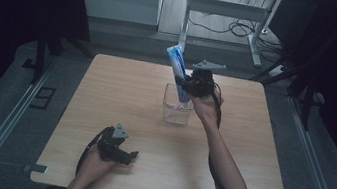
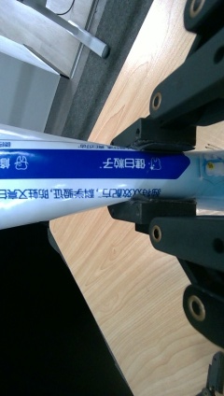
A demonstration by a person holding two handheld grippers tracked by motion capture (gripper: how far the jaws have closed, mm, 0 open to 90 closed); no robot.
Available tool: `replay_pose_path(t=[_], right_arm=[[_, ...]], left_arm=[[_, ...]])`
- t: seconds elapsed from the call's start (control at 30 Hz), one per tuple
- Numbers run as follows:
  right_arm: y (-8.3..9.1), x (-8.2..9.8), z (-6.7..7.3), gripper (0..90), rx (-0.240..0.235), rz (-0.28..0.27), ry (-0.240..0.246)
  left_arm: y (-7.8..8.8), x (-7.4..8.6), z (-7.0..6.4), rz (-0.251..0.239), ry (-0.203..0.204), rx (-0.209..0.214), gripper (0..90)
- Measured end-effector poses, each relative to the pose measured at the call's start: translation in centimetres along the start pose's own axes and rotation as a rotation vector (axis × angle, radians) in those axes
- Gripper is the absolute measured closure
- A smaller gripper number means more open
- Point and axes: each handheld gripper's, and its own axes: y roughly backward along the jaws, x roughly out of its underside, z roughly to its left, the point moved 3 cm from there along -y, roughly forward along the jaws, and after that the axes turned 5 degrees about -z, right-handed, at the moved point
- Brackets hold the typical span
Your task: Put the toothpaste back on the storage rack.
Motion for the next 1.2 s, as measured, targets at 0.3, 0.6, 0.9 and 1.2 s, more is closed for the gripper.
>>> replay_pose_path(t=[0.3,0.6,0.9,1.2], right_arm=[[-1.1,1.4,-0.4,70.3,0.006,0.012,0.001],[-1.9,3.1,-0.7,70.2,0.012,0.026,0.005],[-2.6,4.7,-1.2,69.9,0.016,0.051,0.006],[-3.6,6.2,-1.1,69.3,0.026,0.09,0.023]], left_arm=[[0.0,0.0,0.0,0.0,-0.002,0.0,5.3],[0.0,0.0,0.0,0.0,-0.001,0.0,5.3],[0.0,0.0,0.0,0.0,0.0,0.0,5.3],[0.0,0.0,0.0,0.0,-0.001,0.001,5.3]])
